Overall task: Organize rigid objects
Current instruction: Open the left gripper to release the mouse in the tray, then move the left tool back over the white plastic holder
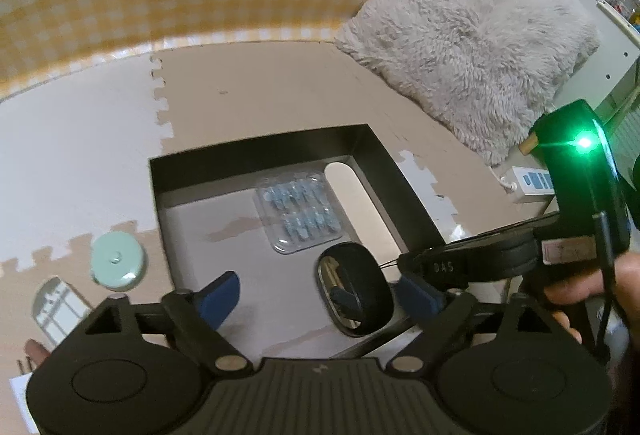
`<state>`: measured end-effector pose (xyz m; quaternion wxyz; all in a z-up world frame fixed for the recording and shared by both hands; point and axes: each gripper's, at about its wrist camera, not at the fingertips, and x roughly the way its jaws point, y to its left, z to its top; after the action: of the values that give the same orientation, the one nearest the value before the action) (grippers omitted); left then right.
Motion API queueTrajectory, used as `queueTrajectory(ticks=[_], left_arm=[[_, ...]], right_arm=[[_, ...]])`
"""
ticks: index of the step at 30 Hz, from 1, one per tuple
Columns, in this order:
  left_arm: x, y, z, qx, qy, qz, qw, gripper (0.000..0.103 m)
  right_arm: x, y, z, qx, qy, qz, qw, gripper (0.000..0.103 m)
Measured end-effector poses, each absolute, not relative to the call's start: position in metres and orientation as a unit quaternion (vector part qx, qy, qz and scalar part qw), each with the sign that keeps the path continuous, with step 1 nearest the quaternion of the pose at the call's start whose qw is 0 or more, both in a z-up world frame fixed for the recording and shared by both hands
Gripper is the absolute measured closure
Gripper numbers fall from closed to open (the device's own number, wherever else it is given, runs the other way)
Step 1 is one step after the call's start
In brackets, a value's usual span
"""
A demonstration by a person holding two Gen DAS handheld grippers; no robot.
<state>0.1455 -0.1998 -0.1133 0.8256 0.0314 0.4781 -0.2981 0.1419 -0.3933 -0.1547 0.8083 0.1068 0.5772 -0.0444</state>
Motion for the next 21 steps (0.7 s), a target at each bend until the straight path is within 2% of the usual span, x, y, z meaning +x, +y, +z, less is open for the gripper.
queueTrajectory(ticks=[3, 8, 21], left_arm=[[0.141, -0.195, -0.107, 0.037, 0.473, -0.3, 0.827, 0.005], [0.133, -0.188, -0.095, 0.044, 0.464, -0.308, 0.83, 0.0], [0.128, -0.137, -0.063, 0.064, 0.414, -0.3, 0.857, 0.0]], right_arm=[[0.141, -0.395, -0.155, 0.111, 0.576, -0.045, 0.808, 0.094], [0.141, -0.396, -0.155, 0.116, 0.576, -0.047, 0.808, 0.094], [0.141, -0.394, -0.155, 0.112, 0.575, -0.047, 0.809, 0.094]])
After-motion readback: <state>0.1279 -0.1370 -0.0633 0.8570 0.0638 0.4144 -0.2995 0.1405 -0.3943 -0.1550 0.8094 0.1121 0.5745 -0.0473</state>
